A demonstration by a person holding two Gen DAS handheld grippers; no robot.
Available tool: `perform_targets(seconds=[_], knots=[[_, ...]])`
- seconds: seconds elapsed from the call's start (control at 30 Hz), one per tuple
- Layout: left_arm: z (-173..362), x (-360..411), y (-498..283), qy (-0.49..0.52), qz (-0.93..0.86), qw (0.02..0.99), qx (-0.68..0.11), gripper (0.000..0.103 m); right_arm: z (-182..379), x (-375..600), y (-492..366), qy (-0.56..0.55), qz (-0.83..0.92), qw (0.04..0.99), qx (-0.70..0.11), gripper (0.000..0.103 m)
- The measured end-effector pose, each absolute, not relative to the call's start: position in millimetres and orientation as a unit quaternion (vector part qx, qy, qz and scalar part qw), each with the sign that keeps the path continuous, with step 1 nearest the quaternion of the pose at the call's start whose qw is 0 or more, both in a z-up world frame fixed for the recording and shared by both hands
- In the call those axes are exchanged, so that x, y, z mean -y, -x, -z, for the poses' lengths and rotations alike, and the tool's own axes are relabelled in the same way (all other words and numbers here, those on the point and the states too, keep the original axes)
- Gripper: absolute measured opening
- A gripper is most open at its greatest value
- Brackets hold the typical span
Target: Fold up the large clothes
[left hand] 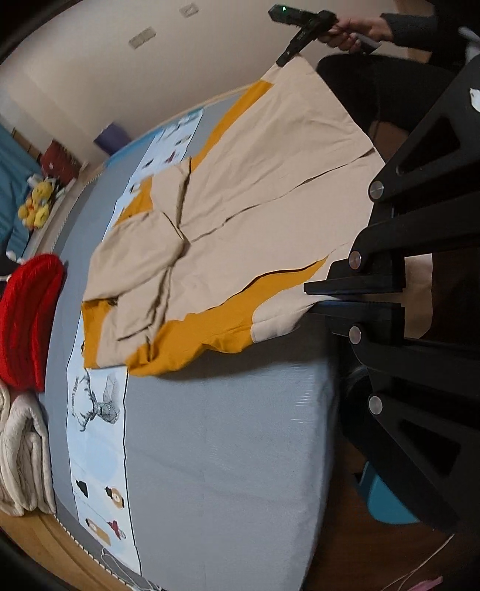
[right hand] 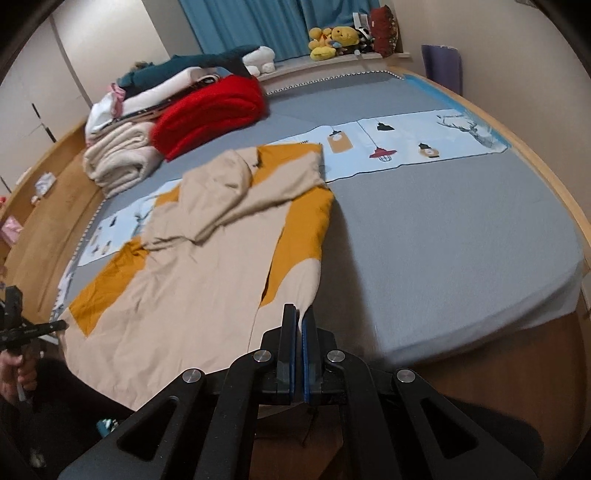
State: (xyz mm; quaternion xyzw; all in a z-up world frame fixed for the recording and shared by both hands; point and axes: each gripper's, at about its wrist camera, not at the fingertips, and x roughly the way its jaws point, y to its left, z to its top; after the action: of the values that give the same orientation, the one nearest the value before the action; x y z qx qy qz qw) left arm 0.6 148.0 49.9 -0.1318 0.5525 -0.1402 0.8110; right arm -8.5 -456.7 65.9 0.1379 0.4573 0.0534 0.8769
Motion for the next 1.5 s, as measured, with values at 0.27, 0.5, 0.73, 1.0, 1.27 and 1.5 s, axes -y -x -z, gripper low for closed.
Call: perform_targets(seconds=[0.27,0.5,0.73,1.0,1.27,1.5], knots=[[-68.7,-173.5,36.2,0.173,0.15,0.801,-0.552,0.001,-101.7,478.9,74.4,-0.175,-0.062,0.879,-0.439,0.002],[-52.0,-183.5,-27.5,0.212,0.118,0.813,-0.529,0.001,-94.9,490.8,18.9,-0.187,-0.041,0.883,-0.429,0.002],[-29.6,-182.6,-129.9,0.226,0.096,0.83,-0.501,0.001,-73.6,487.8,-109.0,-0.164,-0.037,0.891,-0.421,0.002],[40.9,-173.7,-220.9,0.17,0.053,0.835,-0.521,0.002,-0.7,468.8,-258.1,-0.124,-0.006,0.886,-0.446,0.002],[63.7,-194.3,-244.9,0.191,0.038,0.814,-0.547,0.008,41.7,456.9,-308.5,-0.101,-0.01,0.875,-0.473,0.003],[42.2,-215.3,-219.3,0.229,-0.005,0.836,-0.498,0.027,38.6,468.0,-298.9,-0.155,0.021,0.878,-0.452,0.01]])
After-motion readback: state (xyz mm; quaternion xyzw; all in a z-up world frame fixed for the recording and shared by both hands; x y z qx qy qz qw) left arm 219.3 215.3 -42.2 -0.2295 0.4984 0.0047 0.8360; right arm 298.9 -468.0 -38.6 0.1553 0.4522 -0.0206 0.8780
